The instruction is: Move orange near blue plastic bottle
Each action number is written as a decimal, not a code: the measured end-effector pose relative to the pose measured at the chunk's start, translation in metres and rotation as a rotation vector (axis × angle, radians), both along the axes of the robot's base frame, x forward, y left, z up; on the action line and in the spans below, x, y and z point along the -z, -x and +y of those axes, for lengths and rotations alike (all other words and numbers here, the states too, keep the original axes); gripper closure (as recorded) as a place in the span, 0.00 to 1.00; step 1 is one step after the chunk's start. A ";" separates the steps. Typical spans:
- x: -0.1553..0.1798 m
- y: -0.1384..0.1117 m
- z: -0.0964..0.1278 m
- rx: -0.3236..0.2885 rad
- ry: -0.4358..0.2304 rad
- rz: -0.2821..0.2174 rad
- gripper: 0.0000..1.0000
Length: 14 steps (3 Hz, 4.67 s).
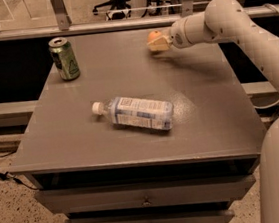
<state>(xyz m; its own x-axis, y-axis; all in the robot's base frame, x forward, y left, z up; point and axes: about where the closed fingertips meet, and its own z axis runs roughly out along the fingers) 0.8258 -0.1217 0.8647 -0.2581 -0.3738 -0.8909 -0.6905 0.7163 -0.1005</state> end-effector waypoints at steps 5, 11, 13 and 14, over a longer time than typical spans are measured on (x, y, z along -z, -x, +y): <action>-0.053 0.109 0.027 -0.207 -0.090 0.135 1.00; -0.026 0.295 -0.038 -0.678 0.067 0.336 1.00; 0.000 0.311 -0.027 -0.746 0.054 0.287 1.00; 0.012 0.317 -0.021 -0.762 0.046 0.254 0.80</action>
Offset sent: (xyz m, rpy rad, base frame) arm -0.0773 -0.0056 0.0613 0.0604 0.0605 0.1015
